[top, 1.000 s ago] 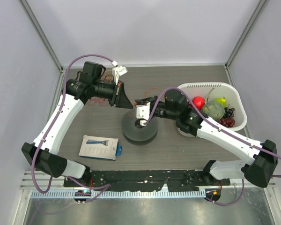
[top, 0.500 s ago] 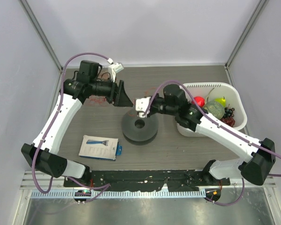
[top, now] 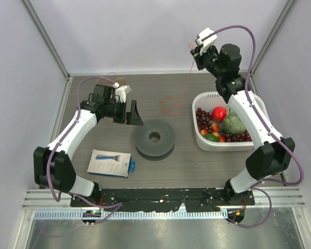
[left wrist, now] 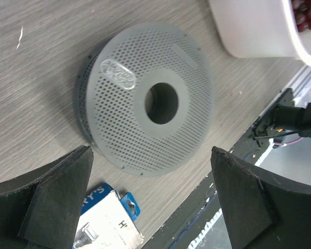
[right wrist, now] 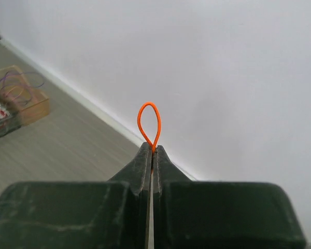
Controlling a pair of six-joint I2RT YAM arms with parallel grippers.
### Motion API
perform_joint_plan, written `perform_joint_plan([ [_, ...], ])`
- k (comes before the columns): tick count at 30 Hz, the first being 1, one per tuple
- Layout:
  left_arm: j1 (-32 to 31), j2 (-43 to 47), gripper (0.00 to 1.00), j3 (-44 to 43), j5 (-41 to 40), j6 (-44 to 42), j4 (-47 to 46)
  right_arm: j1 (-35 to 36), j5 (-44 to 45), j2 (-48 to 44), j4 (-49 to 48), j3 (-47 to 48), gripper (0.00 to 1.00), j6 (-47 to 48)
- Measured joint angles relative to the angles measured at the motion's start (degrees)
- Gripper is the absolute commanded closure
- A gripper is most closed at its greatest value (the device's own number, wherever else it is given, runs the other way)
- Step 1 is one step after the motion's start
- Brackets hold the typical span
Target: Wrap the cables
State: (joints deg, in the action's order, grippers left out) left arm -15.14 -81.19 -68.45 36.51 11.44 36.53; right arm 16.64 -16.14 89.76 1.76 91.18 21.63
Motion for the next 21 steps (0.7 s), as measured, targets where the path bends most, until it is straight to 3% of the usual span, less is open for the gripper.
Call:
perform_joint_plan([
  [8, 0.0, -12.7, 0.00, 0.7, -1.8, -3.0, -1.1, -0.4, 4.3, -1.4, -4.5, -3.3, 0.99, -3.4],
  [13, 0.0, -19.7, 0.03, 0.7, 2.9, -3.3, -1.3, -0.5, 3.5, -3.1, -3.3, -6.4, 0.99, -4.3],
  [17, 0.0, -21.4, 0.23, 2.2, 7.5, -2.3, -4.3, -0.5, 2.7, -4.4, -2.8, -7.8, 0.99, -4.5],
  [21, -0.1, -22.6, 0.54, 2.2, 12.5, -1.0, -7.3, -0.5, 1.5, -5.7, -2.4, -8.8, 0.99, -4.7],
])
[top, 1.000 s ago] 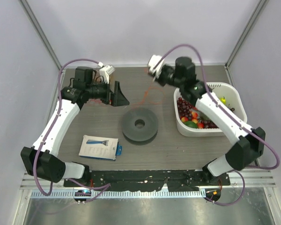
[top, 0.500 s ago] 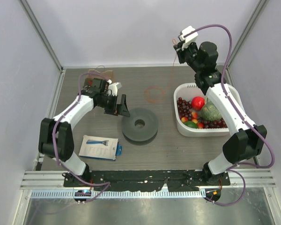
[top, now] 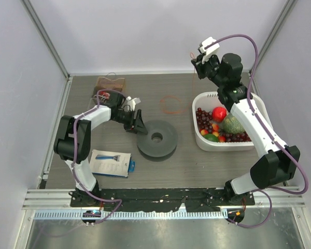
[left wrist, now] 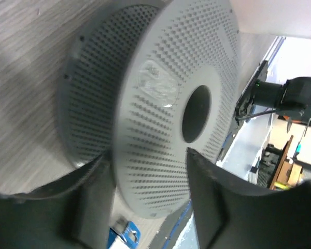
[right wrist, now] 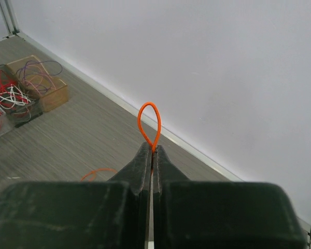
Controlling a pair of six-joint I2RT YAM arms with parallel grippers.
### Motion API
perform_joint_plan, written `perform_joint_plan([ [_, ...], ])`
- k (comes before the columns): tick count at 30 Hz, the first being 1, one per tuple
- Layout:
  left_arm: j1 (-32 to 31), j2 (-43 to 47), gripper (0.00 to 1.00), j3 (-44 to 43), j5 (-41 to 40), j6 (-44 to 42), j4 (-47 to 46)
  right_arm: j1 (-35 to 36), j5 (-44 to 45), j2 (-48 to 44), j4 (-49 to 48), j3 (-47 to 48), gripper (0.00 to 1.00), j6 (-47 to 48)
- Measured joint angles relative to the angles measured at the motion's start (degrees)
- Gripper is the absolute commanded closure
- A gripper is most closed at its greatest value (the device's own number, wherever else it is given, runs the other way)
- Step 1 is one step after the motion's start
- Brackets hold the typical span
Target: Wrap the cables
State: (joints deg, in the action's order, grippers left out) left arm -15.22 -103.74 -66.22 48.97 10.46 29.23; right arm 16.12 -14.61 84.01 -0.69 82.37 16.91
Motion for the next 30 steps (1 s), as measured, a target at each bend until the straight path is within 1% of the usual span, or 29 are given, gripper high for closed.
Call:
perform_joint_plan([
  [5, 0.0, -5.4, 0.86, -0.2, 6.6, 2.8, -3.0, 0.0, -0.7, -0.5, 0.4, 0.0, 0.99, -0.8],
  [8, 0.2, -6.3, 1.00, -0.2, 11.7, 4.8, -3.5, 0.0, -1.0, -0.5, 0.9, 0.0, 0.99, -1.0],
  [11, 0.2, -6.1, 1.00, -1.0, 16.2, 5.9, -3.1, 0.0, -1.2, -0.5, 1.4, 0.0, 0.99, -1.3],
  [13, -0.1, -4.9, 1.00, -2.1, 16.5, 4.7, -1.4, 0.0, -1.8, -0.5, 2.1, 0.0, 0.99, -1.4],
  [15, -0.4, -2.2, 1.00, -3.5, 15.4, 1.7, 1.8, 0.0, -2.9, -0.5, 3.2, 0.0, 0.99, -1.4],
  [18, -1.4, 4.1, 1.00, -8.7, 10.8, -7.4, 9.8, 0.0, -6.3, -0.5, 5.6, 0.0, 0.99, -1.1],
  [22, -3.4, 13.3, 1.00, -13.0, 2.0, -22.1, 16.0, 0.0, -12.3, -0.5, 9.4, 0.0, 0.99, -1.0],
  [25, -5.9, 19.9, 1.00, -12.7, -3.8, -31.7, 19.9, 0.2, -16.9, -0.5, 12.6, 0.0, 0.99, -1.2],
  [30, -14.7, 26.1, 1.00, -6.3, -11.0, -42.4, 22.7, 2.7, -22.0, -0.5, 16.8, -1.0, 0.99, -1.7],
])
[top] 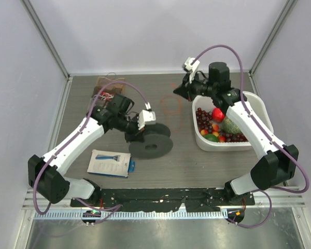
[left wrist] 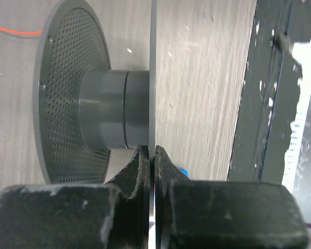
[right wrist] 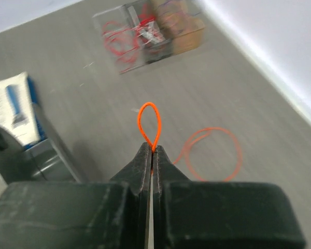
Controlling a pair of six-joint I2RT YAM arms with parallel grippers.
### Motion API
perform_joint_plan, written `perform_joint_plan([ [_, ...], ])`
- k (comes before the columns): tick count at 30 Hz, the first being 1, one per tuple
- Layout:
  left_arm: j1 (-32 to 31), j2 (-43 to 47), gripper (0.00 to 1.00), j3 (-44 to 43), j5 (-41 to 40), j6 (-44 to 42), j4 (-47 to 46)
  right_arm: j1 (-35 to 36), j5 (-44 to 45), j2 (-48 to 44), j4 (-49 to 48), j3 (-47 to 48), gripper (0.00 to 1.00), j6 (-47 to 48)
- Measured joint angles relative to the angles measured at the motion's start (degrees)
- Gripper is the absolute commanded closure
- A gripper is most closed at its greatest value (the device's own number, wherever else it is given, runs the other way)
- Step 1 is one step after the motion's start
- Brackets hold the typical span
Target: Wrap the cables
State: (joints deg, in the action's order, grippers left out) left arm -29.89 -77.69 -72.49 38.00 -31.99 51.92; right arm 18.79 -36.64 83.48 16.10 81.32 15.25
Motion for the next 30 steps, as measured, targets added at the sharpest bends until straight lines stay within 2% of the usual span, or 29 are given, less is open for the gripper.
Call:
perform_joint_plan([
  [4, -5.2, 1.0, 1.00, 3.0, -4.2, -3.7, 1.1, 5.1, -1.6, 0.0, 4.2, -4.0, 0.99, 1.4],
  [7, -6.7, 1.4, 0.99, 3.0, -6.6, -4.8, 0.5, 8.8, -2.0, -0.3, 8.0, -6.8, 0.99, 3.2],
  [12, -6.9, 1.6, 0.89, 3.0, -7.8, -4.9, 0.2, 13.1, -2.1, -3.4, 12.4, -10.9, 0.99, 5.8],
  [16, -6.9, 1.7, 0.76, 3.1, -8.4, -4.9, 0.0, 13.4, -2.1, -5.2, 12.9, -11.1, 0.99, 6.3],
  [21, -6.9, 1.9, 0.52, 3.1, -8.6, -4.4, -1.0, 14.1, -1.8, -5.5, 12.4, -12.0, 0.99, 6.8],
  [26, -6.0, 3.5, 0.46, 3.1, -7.6, -3.0, -2.0, 16.1, -0.8, -4.6, 11.8, -12.6, 0.99, 6.9],
  [28, -3.7, 4.9, 0.39, 3.1, -4.9, -2.4, -1.9, 16.5, -0.5, -4.0, 11.7, -12.5, 0.99, 7.0],
  [30, 1.0, 7.0, 0.27, 2.7, -1.4, -1.1, -2.0, 17.0, -0.2, -3.4, 11.6, -12.5, 0.99, 7.0],
])
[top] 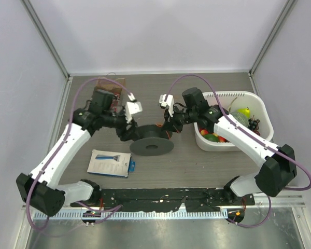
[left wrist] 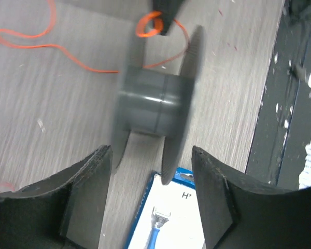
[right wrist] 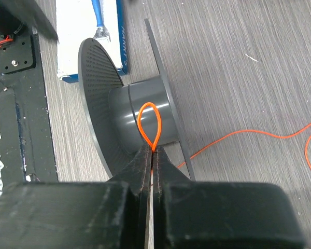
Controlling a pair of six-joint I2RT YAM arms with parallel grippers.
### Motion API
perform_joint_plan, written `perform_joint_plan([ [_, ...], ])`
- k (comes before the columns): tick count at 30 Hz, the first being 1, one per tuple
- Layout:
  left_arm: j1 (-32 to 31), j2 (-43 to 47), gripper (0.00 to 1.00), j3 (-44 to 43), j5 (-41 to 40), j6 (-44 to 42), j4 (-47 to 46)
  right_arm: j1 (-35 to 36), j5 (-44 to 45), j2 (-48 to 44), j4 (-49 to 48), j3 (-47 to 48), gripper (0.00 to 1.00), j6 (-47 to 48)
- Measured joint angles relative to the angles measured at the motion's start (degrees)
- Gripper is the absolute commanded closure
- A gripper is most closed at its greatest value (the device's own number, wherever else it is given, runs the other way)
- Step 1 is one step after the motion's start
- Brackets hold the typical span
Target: Wrap the cables
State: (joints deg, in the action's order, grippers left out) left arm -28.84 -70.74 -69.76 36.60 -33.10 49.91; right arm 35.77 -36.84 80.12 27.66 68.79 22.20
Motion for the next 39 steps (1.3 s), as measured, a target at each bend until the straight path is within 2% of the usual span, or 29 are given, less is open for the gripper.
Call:
perform_joint_plan([
  [2, 5.2, 2.0, 0.18, -0.2, 3.0, 1.8, -1.0, 0.5, 0.4, 0.4, 0.0, 0.0, 0.99, 0.1],
  [5, 12.3, 4.7, 0.15, -0.1, 6.1, 5.2, -4.4, 1.4, 1.6, 0.9, 0.0, 0.0, 0.99, 0.5],
  [8, 13.2, 5.9, 0.12, 2.9, 8.5, 7.3, -10.0, 3.0, 3.1, 1.7, 0.1, 0.1, 1.00, 1.3],
  [10, 13.2, 6.7, 0.01, 7.4, 9.9, 8.4, -15.1, 3.8, 4.3, 2.6, 0.5, 0.5, 0.99, 1.5],
  [14, 13.2, 8.2, 0.00, 19.1, 11.0, 13.0, -28.5, 5.3, 7.4, 4.9, 0.9, 1.6, 0.99, 1.5],
  [16, 13.2, 7.0, 0.00, 20.6, 11.7, 14.6, -31.7, 5.8, 9.2, 5.2, 1.1, 1.6, 0.99, 1.4],
  [20, 13.2, 2.5, 0.05, 19.2, 15.2, 15.0, -37.1, 7.0, 13.4, 5.3, 0.0, 1.5, 0.99, 1.1],
  [28, 13.1, -3.5, 0.14, 18.1, 22.2, 14.1, -40.1, 9.2, 18.7, 5.8, -2.2, 0.5, 0.99, -0.1],
  [31, 12.7, -4.2, 0.18, 18.1, 23.5, 13.0, -40.1, 9.6, 20.5, 5.8, -3.4, -0.5, 0.99, -0.8],
  [35, 11.0, -4.2, 0.29, 18.1, 24.3, 11.3, -40.3, 10.1, 22.4, 5.8, -5.1, -1.4, 0.99, -2.1],
  [39, 9.4, -4.2, 0.33, 18.5, 24.4, 10.0, -40.9, 10.3, 23.0, 5.8, -6.3, -1.9, 0.99, -3.5],
])
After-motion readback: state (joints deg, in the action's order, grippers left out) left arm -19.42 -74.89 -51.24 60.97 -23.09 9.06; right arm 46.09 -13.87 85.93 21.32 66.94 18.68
